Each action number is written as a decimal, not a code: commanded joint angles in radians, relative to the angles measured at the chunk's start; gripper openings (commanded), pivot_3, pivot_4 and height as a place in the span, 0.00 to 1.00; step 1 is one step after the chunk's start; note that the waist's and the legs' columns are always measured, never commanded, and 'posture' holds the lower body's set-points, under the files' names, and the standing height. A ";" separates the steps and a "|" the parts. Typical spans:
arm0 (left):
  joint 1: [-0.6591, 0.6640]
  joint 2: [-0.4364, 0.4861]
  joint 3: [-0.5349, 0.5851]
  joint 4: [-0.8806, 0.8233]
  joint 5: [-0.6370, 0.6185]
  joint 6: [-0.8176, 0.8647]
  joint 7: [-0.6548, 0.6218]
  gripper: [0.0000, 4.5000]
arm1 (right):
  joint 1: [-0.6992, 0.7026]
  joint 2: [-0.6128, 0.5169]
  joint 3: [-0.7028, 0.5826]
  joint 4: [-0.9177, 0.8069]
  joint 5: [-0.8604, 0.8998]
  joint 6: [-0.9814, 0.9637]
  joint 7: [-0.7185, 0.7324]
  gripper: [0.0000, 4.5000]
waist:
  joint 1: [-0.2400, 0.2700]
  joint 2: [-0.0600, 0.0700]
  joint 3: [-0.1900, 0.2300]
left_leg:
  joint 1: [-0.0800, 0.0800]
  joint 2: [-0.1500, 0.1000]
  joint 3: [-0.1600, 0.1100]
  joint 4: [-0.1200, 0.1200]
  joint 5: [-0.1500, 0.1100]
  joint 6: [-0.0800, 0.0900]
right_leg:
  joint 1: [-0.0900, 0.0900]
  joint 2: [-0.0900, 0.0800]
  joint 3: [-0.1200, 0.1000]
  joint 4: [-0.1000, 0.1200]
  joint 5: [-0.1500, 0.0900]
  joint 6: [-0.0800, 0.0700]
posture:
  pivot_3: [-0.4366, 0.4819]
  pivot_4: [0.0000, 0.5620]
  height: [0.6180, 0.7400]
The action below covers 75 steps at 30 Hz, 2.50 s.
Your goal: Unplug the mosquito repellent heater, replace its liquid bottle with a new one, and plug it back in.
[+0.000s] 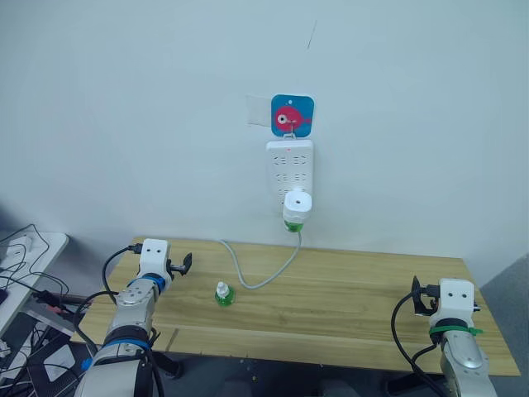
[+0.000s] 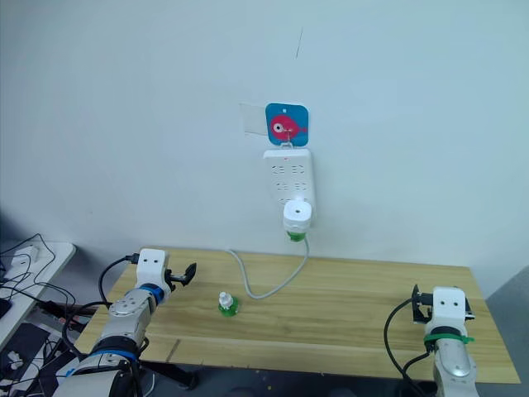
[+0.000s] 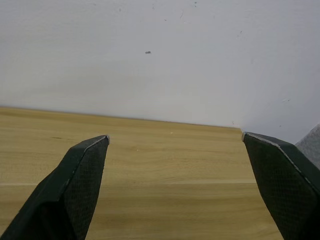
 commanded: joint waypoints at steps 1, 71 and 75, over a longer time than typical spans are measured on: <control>-0.014 0.007 0.009 -0.053 -0.021 0.012 -0.022 1.00 | -0.017 -0.011 -0.018 -0.037 0.008 -0.008 -0.002 0.99 | 0.000 0.000 0.000 | 0.000 0.000 0.000 0.000 0.000 0.000 | 0.000 0.000 0.000 0.000 0.000 0.000 | 0.69 0.04 1.00; -0.453 -0.038 -0.201 -0.470 -0.255 0.290 -0.840 0.60 | -0.421 -0.237 0.168 -1.049 0.592 0.884 0.263 1.00 | -0.031 0.014 0.194 | -0.037 0.000 -0.052 0.018 0.002 -0.003 | -0.004 -0.001 -0.049 0.001 -0.003 -0.005 | 0.61 0.41 1.00; -0.510 -0.055 -0.198 -0.364 -0.237 0.231 -0.874 0.60 | -0.404 -0.233 0.164 -1.071 0.604 0.906 0.239 1.00 | -0.035 0.014 0.199 | -0.038 -0.001 -0.053 0.018 0.002 -0.003 | -0.004 -0.003 -0.051 0.001 -0.003 -0.005 | 0.60 0.42 1.00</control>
